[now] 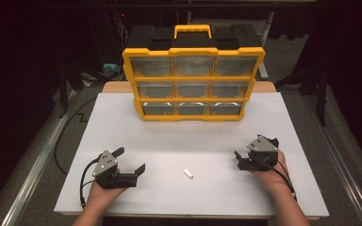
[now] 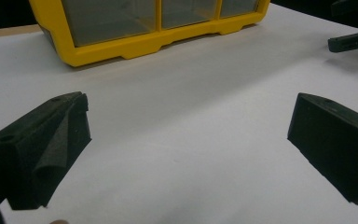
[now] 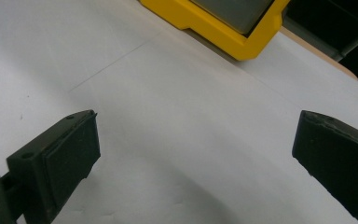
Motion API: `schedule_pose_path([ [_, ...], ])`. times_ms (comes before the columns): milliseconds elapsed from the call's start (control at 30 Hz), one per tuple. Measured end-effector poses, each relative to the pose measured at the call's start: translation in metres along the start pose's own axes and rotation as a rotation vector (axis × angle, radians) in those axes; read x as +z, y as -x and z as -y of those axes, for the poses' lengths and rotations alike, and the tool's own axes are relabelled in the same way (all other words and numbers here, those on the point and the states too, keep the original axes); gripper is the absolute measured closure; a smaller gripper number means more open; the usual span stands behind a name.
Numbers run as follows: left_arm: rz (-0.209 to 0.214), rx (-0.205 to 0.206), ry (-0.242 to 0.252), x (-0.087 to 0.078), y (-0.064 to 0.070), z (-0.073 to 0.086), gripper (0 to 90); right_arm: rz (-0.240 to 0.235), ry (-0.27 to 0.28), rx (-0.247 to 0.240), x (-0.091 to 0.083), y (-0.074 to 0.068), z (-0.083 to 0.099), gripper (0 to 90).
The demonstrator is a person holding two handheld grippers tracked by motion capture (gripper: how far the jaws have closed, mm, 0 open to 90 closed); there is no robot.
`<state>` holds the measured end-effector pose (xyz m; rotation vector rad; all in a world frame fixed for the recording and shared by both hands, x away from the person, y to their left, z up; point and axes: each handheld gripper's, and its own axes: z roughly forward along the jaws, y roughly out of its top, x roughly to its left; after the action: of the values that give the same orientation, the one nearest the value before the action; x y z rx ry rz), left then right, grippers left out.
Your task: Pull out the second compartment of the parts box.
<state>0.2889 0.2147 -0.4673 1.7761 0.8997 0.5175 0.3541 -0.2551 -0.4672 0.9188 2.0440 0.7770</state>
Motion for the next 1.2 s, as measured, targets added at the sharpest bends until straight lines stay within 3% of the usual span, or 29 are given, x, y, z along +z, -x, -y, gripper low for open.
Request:
schedule_pose_path([
  [467, 0.002, 0.0, -0.001, 0.0, 0.0, 0.0, 0.1, 0.071, -0.015, -0.225, -0.002, -0.02, -0.009, 0.2],
  [533, 0.002, 0.002, -0.003, 0.001, 0.0, 0.001, 0.1, 0.077, -0.021, -0.234, -0.002, -0.022, -0.009, 0.2],
  [733, 0.002, 0.001, -0.005, 0.001, 0.0, 0.001, 0.1, 0.117, -0.032, -0.353, -0.004, -0.028, -0.013, 0.2],
  [767, 0.002, 0.002, -0.005, 0.001, 0.0, 0.001, 0.1, 0.117, -0.032, -0.345, -0.004, -0.029, -0.013, 0.2],
  [933, 0.003, 0.003, -0.002, 0.0, 0.0, 0.001, 0.0, 0.141, -0.044, -0.417, -0.005, -0.036, -0.016, 0.2],
  [1000, 0.003, 0.002, -0.001, 0.0, 0.0, 0.001, 0.1, 0.154, -0.045, -0.479, -0.006, -0.036, -0.018, 0.2],
  [1200, 0.004, 0.006, -0.002, 0.001, 0.0, 0.001, 0.1, 0.175, -0.059, -0.534, -0.007, -0.045, -0.021, 0.2],
])
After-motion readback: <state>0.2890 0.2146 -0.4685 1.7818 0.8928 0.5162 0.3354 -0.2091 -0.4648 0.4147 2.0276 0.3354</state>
